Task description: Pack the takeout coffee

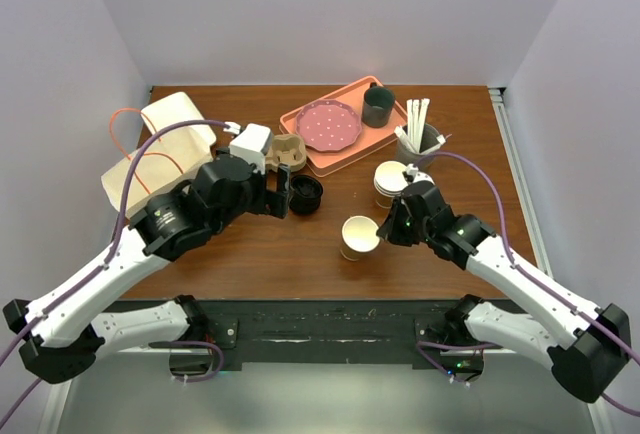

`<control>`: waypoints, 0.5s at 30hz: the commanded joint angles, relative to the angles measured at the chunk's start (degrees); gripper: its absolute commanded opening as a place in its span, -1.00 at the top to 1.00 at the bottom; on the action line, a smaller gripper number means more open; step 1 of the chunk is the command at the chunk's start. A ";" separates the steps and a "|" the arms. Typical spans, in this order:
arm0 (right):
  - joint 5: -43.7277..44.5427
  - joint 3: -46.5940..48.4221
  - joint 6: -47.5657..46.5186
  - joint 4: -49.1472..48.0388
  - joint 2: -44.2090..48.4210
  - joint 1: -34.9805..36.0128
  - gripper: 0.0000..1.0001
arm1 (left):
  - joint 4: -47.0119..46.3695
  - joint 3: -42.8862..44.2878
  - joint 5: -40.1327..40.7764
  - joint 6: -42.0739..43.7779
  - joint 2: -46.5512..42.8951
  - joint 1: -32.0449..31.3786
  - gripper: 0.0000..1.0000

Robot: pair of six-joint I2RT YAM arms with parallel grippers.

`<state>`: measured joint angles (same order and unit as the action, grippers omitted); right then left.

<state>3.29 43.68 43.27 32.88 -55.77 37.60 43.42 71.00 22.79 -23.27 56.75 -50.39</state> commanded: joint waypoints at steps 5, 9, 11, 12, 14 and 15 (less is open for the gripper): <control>6.37 -3.51 2.79 -2.39 1.63 0.36 1.00 | -1.23 1.42 -1.42 6.82 2.84 -0.15 -0.92; 8.57 -3.34 3.67 0.86 -0.47 0.36 0.95 | -2.02 0.89 -5.10 10.07 4.94 -0.15 -0.89; 8.58 -2.73 3.41 2.01 -1.01 0.36 0.85 | -2.02 1.16 -6.96 12.45 5.91 -0.15 -0.81; 8.58 -2.46 3.40 2.27 -0.92 0.36 0.70 | -2.02 1.33 -8.10 13.15 7.05 -0.15 -0.80; 8.31 -1.15 3.58 3.32 -0.31 0.28 0.56 | -1.24 1.86 -8.55 15.00 8.46 -0.15 -0.78; 8.14 -0.53 3.58 3.76 0.13 0.36 0.38 | -0.80 2.29 -8.46 15.61 10.12 -0.15 -0.77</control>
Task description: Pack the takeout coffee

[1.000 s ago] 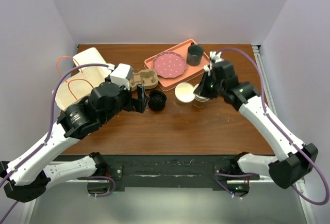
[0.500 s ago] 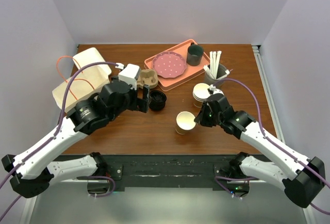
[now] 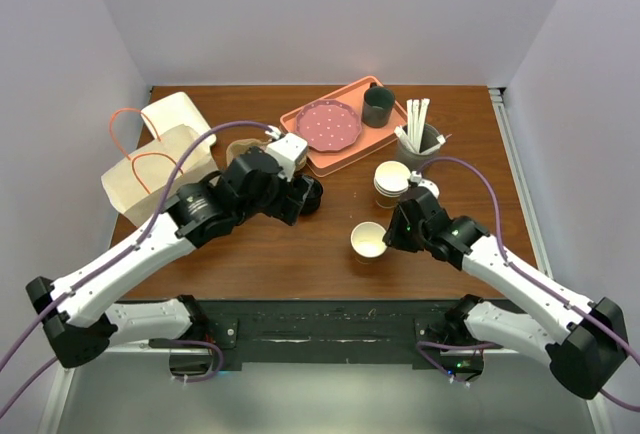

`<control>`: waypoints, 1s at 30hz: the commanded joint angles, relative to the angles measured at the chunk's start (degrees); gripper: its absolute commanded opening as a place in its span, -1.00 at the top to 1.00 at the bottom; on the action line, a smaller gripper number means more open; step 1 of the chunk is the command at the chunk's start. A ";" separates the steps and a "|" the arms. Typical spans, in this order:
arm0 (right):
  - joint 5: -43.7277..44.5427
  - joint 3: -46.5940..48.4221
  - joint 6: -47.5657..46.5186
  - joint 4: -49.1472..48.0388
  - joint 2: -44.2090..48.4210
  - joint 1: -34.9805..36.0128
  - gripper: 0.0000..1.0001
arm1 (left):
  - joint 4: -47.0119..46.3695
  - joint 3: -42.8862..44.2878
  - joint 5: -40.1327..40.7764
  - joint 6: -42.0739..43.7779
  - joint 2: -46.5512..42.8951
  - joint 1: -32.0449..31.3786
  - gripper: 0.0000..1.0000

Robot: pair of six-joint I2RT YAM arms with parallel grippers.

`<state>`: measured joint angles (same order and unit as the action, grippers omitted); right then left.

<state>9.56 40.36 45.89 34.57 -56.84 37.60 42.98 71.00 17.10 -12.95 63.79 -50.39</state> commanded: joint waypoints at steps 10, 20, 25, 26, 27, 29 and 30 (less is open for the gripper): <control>-1.65 20.27 -2.47 14.46 5.07 0.36 -0.04 | 0.70 10.98 -0.05 25.22 18.46 -0.06 -0.72; 0.28 28.63 -1.68 22.82 12.63 0.36 -0.03 | 1.76 15.13 -2.61 29.82 32.09 0.29 -0.45; -0.07 29.34 -1.94 24.93 13.16 0.28 0.00 | 3.07 18.02 -1.90 29.65 37.80 0.82 -0.32; -0.42 29.51 -2.12 25.11 12.98 0.36 0.01 | 3.68 18.81 -1.90 29.48 38.77 0.82 -0.30; -0.42 29.86 -2.29 25.20 12.89 0.28 0.01 | 4.12 19.69 -1.29 29.13 40.78 0.82 -0.29; -0.68 30.13 -2.82 25.29 12.46 0.36 0.02 | 5.00 21.80 -0.85 28.42 43.25 0.82 -0.21; -0.60 30.39 -3.00 25.20 12.28 0.36 0.02 | 5.09 22.16 -0.67 28.24 43.78 0.82 -0.20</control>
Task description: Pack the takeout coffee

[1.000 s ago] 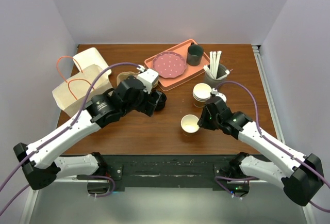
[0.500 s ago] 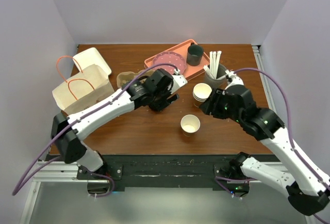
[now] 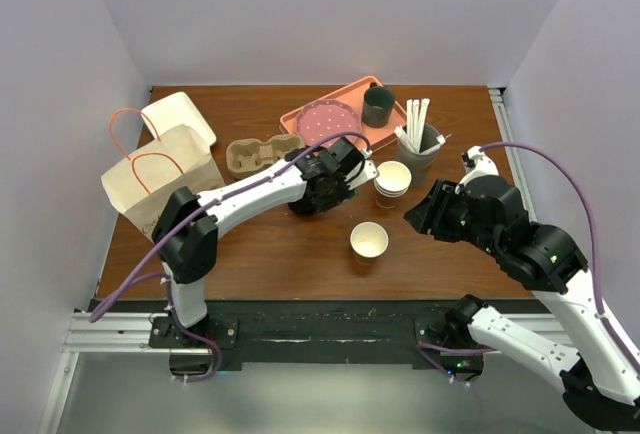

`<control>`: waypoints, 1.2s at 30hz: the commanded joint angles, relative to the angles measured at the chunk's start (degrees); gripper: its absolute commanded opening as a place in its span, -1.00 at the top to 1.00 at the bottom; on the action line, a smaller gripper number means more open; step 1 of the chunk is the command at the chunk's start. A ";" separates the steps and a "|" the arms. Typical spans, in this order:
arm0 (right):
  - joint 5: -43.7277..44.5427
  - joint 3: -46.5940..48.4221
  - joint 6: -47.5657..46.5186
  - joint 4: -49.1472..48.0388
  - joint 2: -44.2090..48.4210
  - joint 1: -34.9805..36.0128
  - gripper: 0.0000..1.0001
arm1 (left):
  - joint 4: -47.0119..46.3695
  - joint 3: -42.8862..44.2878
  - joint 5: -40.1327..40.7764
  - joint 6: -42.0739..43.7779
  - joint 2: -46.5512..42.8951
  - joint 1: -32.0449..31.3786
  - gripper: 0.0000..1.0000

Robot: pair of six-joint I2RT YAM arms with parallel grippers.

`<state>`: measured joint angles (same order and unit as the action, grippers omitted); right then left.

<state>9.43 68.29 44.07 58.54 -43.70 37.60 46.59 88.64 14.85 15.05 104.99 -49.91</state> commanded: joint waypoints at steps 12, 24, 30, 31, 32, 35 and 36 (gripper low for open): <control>-0.12 3.25 -3.21 0.17 -2.09 0.28 0.05 | 1.67 6.19 2.99 -2.57 6.81 1.48 0.10; -0.12 3.60 -4.61 -0.98 -4.02 0.28 0.07 | 2.01 8.74 1.67 -3.45 9.27 1.57 0.28; 0.33 3.78 -4.96 -1.06 -4.29 0.36 0.08 | 2.28 9.88 0.18 -3.89 10.23 1.48 0.33; 0.32 3.78 -5.05 -1.15 -4.29 0.28 0.08 | 2.37 9.97 0.09 -3.97 10.41 1.57 0.34; 0.41 3.78 -4.96 -1.06 -4.37 0.36 0.08 | 2.37 9.97 0.09 -3.97 10.50 1.57 0.34; 0.50 3.78 -4.88 -1.24 -4.29 0.28 0.08 | 2.37 9.80 0.09 -4.06 10.67 1.57 0.34; 0.50 3.78 -4.88 -1.15 -4.29 0.28 0.08 | 2.28 9.62 -0.08 -4.24 10.76 1.57 0.34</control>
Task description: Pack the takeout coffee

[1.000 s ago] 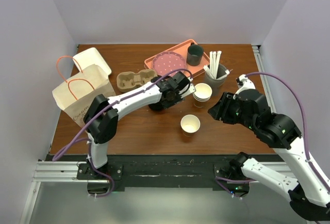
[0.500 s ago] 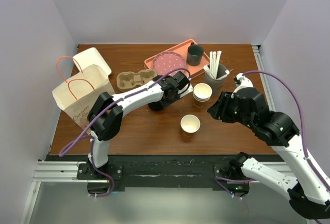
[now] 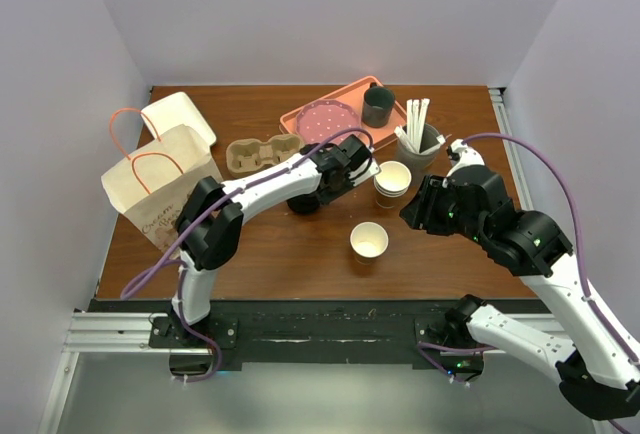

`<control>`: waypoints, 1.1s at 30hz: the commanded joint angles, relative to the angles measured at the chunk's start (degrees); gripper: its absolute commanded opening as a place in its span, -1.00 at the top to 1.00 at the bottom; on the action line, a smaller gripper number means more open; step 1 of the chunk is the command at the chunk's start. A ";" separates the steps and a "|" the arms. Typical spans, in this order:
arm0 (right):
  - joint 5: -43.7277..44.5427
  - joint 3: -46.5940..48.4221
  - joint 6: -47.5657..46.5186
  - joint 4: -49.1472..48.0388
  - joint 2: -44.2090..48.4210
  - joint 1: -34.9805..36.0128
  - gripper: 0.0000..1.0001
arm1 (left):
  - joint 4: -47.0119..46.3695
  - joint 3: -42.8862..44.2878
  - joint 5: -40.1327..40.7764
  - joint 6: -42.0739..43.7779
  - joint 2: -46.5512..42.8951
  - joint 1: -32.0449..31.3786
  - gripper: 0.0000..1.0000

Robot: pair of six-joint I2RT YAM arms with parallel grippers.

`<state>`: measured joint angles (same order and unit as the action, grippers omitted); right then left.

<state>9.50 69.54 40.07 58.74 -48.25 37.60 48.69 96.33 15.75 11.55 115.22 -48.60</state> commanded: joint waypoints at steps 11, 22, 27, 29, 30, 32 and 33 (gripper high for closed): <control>0.79 2.27 -0.17 -1.17 0.88 0.28 0.09 | -0.08 1.66 -0.11 -0.48 0.97 0.26 0.43; 0.35 1.83 0.00 -2.40 0.70 0.36 0.10 | 0.45 2.89 1.74 -1.44 0.36 0.26 0.80; -0.09 1.57 0.18 -2.67 0.44 0.36 0.10 | 1.23 3.77 1.22 -2.50 0.09 0.17 0.86; -0.09 1.39 0.35 -2.84 0.44 0.36 0.09 | 1.41 4.03 0.69 -2.85 -0.26 0.26 0.78; -0.18 1.48 0.35 -2.84 0.44 0.28 0.09 | 1.50 4.21 0.69 -3.29 -0.34 0.26 0.72; -0.27 1.48 0.62 -2.93 0.52 0.28 0.09 | 1.76 3.95 1.04 -3.29 -0.43 0.17 0.62; -0.27 1.39 0.71 -3.02 0.52 0.36 0.10 | 1.76 3.77 1.21 -3.38 -0.43 0.26 0.58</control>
<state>9.47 69.54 40.27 58.19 -47.88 37.60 49.34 98.00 16.49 9.54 116.36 -48.60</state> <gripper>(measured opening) 0.455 0.180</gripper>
